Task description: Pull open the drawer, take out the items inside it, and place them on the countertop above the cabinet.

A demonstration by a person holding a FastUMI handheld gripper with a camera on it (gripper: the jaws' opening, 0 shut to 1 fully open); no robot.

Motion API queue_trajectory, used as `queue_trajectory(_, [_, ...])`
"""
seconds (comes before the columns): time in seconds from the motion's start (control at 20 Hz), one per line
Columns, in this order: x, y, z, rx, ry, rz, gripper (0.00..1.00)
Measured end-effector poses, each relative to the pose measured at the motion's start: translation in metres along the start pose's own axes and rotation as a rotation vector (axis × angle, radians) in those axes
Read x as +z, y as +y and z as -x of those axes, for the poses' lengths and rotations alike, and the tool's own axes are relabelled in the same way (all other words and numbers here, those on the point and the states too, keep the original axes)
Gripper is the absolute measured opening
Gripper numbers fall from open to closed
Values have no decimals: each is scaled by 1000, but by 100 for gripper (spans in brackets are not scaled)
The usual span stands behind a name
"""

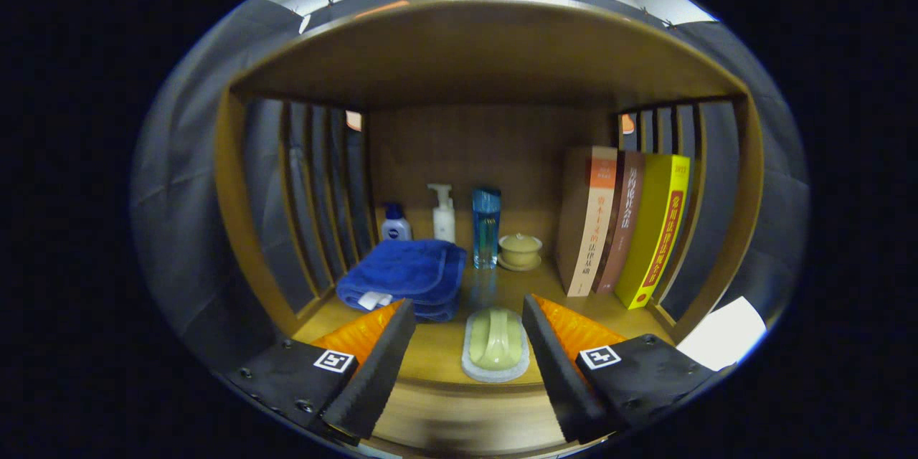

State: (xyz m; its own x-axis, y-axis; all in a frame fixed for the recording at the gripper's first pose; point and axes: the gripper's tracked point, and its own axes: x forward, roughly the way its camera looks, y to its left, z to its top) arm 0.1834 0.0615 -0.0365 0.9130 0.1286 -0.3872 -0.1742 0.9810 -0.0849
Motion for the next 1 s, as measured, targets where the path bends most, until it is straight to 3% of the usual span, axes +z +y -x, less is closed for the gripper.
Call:
queue_trajectory(0.25, [7,21,66,51,-84,-6,98])
queue_trajectory(0.4, [-1,20,104,30,-147,6,98])
queue_trajectory(0.7, [-53,13,165,-40,-242,-29,98])
queue_trajectory(1.0, [-116,20,184,-54,-215,-7,98])
